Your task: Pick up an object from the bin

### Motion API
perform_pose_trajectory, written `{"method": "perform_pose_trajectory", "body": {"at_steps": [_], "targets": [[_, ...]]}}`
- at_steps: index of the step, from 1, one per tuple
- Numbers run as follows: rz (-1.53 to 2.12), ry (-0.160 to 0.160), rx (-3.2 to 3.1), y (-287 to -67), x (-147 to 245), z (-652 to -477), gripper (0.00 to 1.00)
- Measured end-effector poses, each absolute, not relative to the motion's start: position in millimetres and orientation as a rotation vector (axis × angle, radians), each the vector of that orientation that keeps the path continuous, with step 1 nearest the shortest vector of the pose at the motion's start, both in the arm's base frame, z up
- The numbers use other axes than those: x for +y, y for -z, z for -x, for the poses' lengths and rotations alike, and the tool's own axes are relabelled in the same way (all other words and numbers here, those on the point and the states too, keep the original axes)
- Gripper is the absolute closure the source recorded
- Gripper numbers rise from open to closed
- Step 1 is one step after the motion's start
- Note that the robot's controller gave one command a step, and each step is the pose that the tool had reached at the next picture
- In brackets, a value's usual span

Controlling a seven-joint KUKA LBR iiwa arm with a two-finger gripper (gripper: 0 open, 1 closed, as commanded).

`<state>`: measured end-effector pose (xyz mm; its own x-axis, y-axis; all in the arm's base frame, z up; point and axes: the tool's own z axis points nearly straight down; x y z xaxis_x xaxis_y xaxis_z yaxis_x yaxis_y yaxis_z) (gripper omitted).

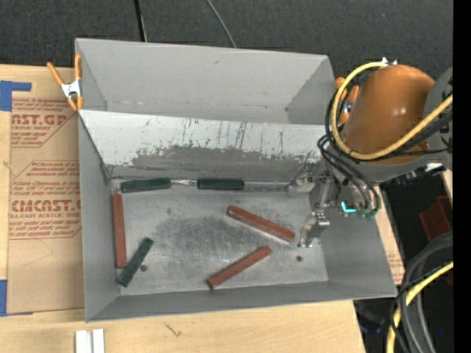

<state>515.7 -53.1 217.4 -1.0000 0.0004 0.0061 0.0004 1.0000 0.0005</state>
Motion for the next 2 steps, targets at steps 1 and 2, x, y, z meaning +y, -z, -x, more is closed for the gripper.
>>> {"method": "perform_pose_trajectory", "body": {"at_steps": [1, 2], "targets": [[-0.001, -0.001, -3.143, -221, -53, -517.3, 0.00], [-0.069, -0.002, -3.149, -173, -24, -521.1, 0.00]]}}
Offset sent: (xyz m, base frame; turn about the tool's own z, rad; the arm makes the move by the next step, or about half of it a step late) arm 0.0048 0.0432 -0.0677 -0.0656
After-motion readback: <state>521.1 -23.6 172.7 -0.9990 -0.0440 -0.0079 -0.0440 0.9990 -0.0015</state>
